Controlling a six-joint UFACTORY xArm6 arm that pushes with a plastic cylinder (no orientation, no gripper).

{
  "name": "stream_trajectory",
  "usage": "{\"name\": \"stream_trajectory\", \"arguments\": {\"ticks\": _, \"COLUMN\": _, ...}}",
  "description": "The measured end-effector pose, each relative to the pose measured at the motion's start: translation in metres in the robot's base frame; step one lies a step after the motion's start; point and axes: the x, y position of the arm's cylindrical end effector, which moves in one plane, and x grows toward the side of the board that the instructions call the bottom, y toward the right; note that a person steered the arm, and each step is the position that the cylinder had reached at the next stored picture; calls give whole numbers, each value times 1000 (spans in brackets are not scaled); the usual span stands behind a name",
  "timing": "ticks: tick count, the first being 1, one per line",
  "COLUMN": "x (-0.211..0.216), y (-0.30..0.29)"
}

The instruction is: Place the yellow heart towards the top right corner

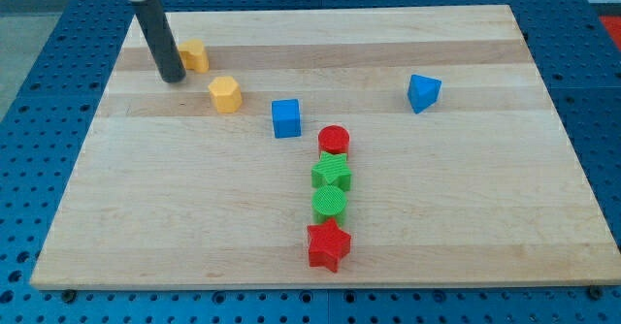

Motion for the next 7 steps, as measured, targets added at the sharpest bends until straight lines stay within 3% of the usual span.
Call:
{"name": "stream_trajectory", "arguments": {"ticks": 1, "x": 30, "y": 48}}
{"name": "stream_trajectory", "arguments": {"ticks": 2, "x": 23, "y": 82}}
{"name": "stream_trajectory", "arguments": {"ticks": 5, "x": -39, "y": 42}}
{"name": "stream_trajectory", "arguments": {"ticks": 7, "x": -39, "y": 12}}
